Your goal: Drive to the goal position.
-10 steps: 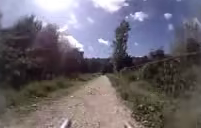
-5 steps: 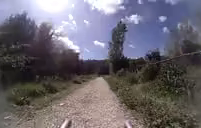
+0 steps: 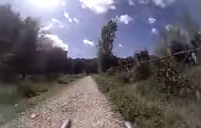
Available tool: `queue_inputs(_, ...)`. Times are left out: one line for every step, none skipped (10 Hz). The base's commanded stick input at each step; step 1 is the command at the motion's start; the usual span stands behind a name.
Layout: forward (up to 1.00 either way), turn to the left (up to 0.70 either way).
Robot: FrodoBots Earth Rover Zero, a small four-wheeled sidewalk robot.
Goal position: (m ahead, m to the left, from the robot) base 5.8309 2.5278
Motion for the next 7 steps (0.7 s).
queue_inputs(0.85,0.0)
queue_inputs(0.85,0.0)
queue_inputs(0.85,0.0)
queue_inputs(0.85,0.0)
queue_inputs(0.84,0.0)
queue_inputs(0.84,0.0)
queue_inputs(0.83,0.0)
